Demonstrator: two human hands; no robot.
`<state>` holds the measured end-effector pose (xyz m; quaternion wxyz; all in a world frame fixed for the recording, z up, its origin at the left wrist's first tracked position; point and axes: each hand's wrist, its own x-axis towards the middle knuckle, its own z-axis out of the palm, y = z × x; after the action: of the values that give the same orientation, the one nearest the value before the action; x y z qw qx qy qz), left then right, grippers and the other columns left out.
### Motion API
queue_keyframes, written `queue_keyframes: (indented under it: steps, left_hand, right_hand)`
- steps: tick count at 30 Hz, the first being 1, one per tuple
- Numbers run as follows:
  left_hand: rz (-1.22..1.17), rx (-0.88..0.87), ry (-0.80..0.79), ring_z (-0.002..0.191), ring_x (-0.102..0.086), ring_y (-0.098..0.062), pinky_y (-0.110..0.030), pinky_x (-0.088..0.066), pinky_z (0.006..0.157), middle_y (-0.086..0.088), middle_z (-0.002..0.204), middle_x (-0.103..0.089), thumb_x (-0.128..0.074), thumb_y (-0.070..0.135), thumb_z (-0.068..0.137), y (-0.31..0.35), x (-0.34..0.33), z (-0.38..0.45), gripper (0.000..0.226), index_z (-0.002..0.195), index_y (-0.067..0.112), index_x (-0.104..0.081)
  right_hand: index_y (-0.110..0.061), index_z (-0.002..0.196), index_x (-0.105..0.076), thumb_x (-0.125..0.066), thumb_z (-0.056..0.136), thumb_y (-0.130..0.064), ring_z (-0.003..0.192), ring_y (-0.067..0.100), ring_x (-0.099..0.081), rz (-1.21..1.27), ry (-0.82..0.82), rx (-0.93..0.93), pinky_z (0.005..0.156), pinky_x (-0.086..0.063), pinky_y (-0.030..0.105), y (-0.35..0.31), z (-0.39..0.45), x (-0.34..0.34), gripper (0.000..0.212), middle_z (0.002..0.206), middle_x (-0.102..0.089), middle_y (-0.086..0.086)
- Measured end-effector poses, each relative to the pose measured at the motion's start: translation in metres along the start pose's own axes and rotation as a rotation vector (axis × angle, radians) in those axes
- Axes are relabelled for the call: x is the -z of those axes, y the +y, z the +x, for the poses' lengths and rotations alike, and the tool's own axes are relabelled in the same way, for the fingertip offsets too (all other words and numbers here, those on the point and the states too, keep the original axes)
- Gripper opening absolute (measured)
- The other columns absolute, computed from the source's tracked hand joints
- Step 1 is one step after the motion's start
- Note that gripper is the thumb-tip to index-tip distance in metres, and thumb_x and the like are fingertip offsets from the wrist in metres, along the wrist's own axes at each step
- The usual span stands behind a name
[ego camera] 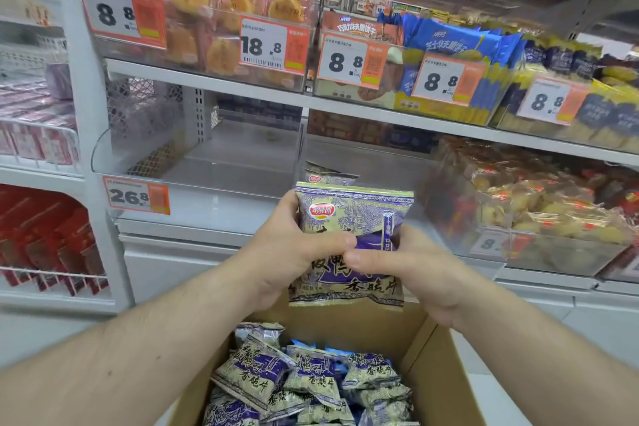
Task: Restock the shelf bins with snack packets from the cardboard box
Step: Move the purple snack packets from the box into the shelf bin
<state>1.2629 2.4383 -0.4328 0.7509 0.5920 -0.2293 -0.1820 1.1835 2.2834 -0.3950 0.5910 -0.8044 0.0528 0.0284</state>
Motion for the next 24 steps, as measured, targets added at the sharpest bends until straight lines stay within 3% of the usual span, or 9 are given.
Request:
queue_keyframes:
  steps: [4, 8, 10, 12, 14, 16, 19, 22, 24]
  left_hand:
    - [0.023, 0.021, -0.052, 0.097, -0.070, -0.026, -0.042, -0.055, 0.084, -0.008, 0.106, -0.073, -0.086, 0.024, 0.044, 0.003, 0.004, 0.003, 0.085, 0.121, 0.017, -0.050]
    - [0.018, 0.029, -0.090, 0.098, -0.071, -0.030, -0.045, -0.057, 0.083, -0.011, 0.110, -0.072, -0.089, 0.022, 0.052, 0.010, 0.007, 0.011, 0.084, 0.125, 0.016, -0.048]
    - [-0.017, 0.017, -0.112, 0.097, -0.071, -0.030, -0.042, -0.058, 0.078, -0.009, 0.111, -0.071, -0.091, 0.027, 0.060, 0.016, 0.005, 0.015, 0.079, 0.125, 0.015, -0.048]
    - [-0.016, -0.025, -0.055, 0.089, -0.072, -0.020, -0.030, -0.057, 0.068, 0.002, 0.101, -0.073, -0.085, 0.035, 0.063, 0.025, 0.001, 0.018, 0.065, 0.116, 0.017, -0.052]
    - [0.159, -0.137, 0.087, 0.088, -0.066, -0.007, -0.018, -0.051, 0.068, 0.009, 0.102, -0.066, -0.073, 0.050, 0.057, 0.031, 0.003, 0.022, 0.061, 0.109, 0.025, -0.052]
    - [0.417, -0.217, 0.249, 0.099, -0.054, -0.003, -0.014, -0.042, 0.074, 0.013, 0.118, -0.048, -0.066, 0.064, 0.060, 0.030, 0.015, 0.031, 0.070, 0.120, 0.034, -0.045]
    - [0.548, -0.094, 0.356, 0.106, -0.050, -0.007, -0.019, -0.040, 0.081, 0.008, 0.128, -0.042, -0.069, 0.053, 0.078, 0.014, 0.038, 0.046, 0.072, 0.137, 0.029, -0.038]
    - [0.574, 0.084, 0.305, 0.113, -0.051, -0.012, -0.029, -0.042, 0.090, 0.008, 0.133, -0.048, -0.065, 0.044, 0.086, -0.009, 0.043, 0.056, 0.066, 0.142, 0.027, -0.036]
    - [0.575, 0.095, 0.297, 0.110, -0.054, -0.011, -0.025, -0.041, 0.083, 0.010, 0.130, -0.053, -0.061, 0.034, 0.092, -0.018, 0.040, 0.061, 0.051, 0.139, 0.028, -0.042]
  right_hand:
    - [-0.019, 0.112, -0.067, -0.076, 0.064, -0.018, 0.100, 0.016, -0.070, 0.048, -0.044, 0.080, 0.084, -0.053, 0.023, 0.001, 0.007, 0.008, 0.049, 0.106, -0.074, 0.001]
    - [-0.012, 0.123, -0.062, -0.075, 0.067, -0.016, 0.107, 0.028, -0.067, 0.094, -0.077, 0.077, 0.094, -0.052, 0.038, -0.002, 0.018, 0.020, 0.058, 0.114, -0.071, 0.010]
    - [-0.012, 0.121, -0.064, -0.075, 0.067, -0.016, 0.106, 0.033, -0.067, 0.111, -0.117, 0.082, 0.095, -0.052, 0.044, -0.006, 0.024, 0.028, 0.055, 0.113, -0.071, 0.014]
    - [-0.008, 0.116, -0.067, -0.076, 0.063, -0.015, 0.102, 0.037, -0.068, 0.129, -0.138, 0.084, 0.090, -0.055, 0.046, -0.013, 0.030, 0.033, 0.055, 0.111, -0.071, 0.018]
    - [-0.004, 0.104, -0.071, -0.073, 0.059, -0.012, 0.092, 0.036, -0.071, 0.188, -0.118, 0.068, 0.078, -0.059, 0.042, -0.016, 0.043, 0.043, 0.046, 0.105, -0.072, 0.020]
    - [-0.006, 0.090, -0.075, -0.069, 0.058, -0.007, 0.080, 0.029, -0.072, 0.276, -0.008, 0.013, 0.078, -0.059, 0.039, -0.016, 0.064, 0.060, 0.033, 0.095, -0.074, 0.016]
    - [-0.001, 0.103, -0.071, -0.066, 0.064, -0.014, 0.084, 0.027, -0.071, 0.282, 0.143, -0.077, 0.095, -0.051, 0.039, -0.002, 0.105, 0.086, 0.042, 0.096, -0.074, 0.014]
    - [0.005, 0.116, -0.065, -0.075, 0.062, -0.008, 0.096, 0.033, -0.069, 0.108, 0.129, -0.195, 0.092, -0.053, 0.043, 0.021, 0.144, 0.081, 0.056, 0.105, -0.072, 0.020]
    - [0.001, 0.117, -0.063, -0.081, 0.063, -0.002, 0.097, 0.033, -0.070, 0.024, 0.096, -0.229, 0.092, -0.053, 0.047, 0.038, 0.168, 0.067, 0.057, 0.102, -0.073, 0.017]
